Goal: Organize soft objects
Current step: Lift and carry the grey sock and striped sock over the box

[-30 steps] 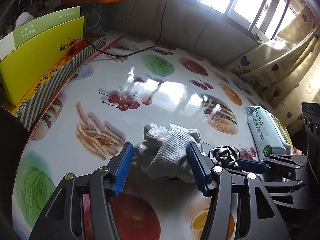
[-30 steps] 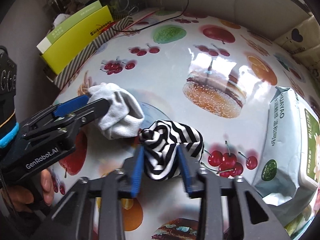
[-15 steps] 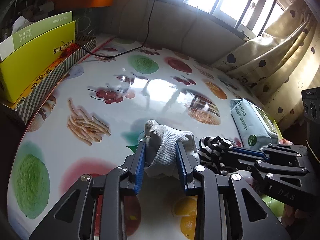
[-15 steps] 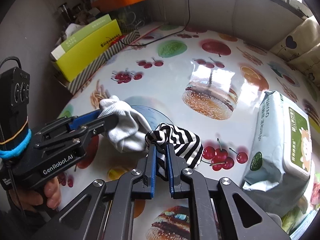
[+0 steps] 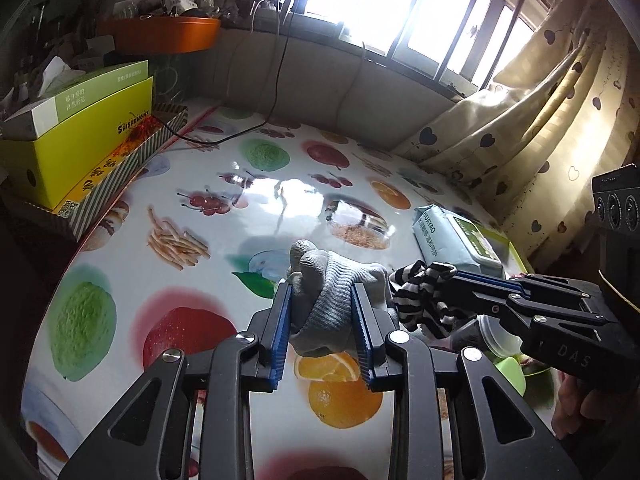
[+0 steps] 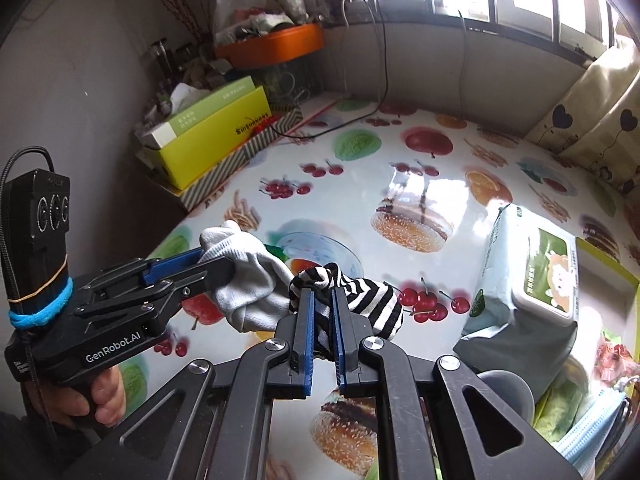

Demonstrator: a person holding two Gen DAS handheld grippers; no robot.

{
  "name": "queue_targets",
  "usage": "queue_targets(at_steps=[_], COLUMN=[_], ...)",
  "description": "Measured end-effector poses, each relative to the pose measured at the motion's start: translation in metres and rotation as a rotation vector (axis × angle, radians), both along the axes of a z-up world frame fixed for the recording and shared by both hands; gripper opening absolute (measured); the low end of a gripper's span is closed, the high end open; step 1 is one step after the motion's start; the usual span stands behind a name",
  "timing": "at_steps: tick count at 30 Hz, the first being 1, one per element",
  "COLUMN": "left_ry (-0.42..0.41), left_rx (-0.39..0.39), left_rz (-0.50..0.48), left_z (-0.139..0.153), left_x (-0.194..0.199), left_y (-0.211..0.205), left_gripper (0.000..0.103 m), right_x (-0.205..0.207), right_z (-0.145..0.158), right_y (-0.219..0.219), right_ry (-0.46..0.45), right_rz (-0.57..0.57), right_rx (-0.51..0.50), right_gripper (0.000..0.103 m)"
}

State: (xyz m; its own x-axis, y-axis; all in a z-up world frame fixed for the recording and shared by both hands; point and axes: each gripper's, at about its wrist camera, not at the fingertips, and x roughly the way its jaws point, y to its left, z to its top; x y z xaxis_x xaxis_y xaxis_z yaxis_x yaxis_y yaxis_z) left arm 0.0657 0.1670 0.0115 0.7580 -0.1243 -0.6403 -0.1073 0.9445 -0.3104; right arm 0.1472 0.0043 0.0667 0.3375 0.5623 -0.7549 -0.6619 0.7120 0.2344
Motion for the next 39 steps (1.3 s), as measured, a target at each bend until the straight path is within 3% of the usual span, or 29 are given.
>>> queue_targets(at_steps=[6, 11, 13, 14, 15, 23, 26, 30, 39], left_ry=[-0.005, 0.014, 0.022, 0.028, 0.030, 0.028, 0.029, 0.024, -0.038], left_rx=[0.004, -0.004, -0.010, -0.014, -0.017, -0.028, -0.029, -0.033, -0.025], left_rz=[0.012, 0.027, 0.035, 0.039, 0.042, 0.046, 0.043, 0.040, 0.003], left_z=[0.002, -0.006, -0.011, -0.013, -0.014, -0.016, -0.016, -0.014, 0.010], left_x=[-0.014, -0.025, -0.027, -0.027, -0.027, -0.031, -0.032, -0.031, -0.033], left_y=[0.000, 0.005, 0.008, 0.010, 0.012, 0.017, 0.016, 0.015, -0.004], left_gripper=[0.030, 0.030, 0.030, 0.030, 0.030, 0.030, 0.030, 0.030, 0.030], right_x=[-0.016, -0.028, -0.029, -0.030, -0.031, -0.026, -0.023, -0.024, -0.034], right_z=[-0.006, -0.040, -0.050, -0.053, -0.055, -0.073, -0.078, -0.068, -0.014], right_y=[-0.005, 0.003, 0.006, 0.007, 0.008, 0.023, 0.023, 0.016, -0.020], right_ry=[0.026, 0.117, 0.136, 0.139, 0.132, 0.132, 0.135, 0.107, 0.010], right_rz=[0.027, 0.076, 0.070, 0.065, 0.065, 0.062, 0.052, 0.049, 0.016], right_rx=[-0.012, -0.092, -0.127, -0.132, -0.135, -0.212, -0.220, -0.181, -0.024], right_gripper=[0.008, 0.012, 0.039, 0.062, 0.068, 0.064, 0.016, 0.015, 0.015])
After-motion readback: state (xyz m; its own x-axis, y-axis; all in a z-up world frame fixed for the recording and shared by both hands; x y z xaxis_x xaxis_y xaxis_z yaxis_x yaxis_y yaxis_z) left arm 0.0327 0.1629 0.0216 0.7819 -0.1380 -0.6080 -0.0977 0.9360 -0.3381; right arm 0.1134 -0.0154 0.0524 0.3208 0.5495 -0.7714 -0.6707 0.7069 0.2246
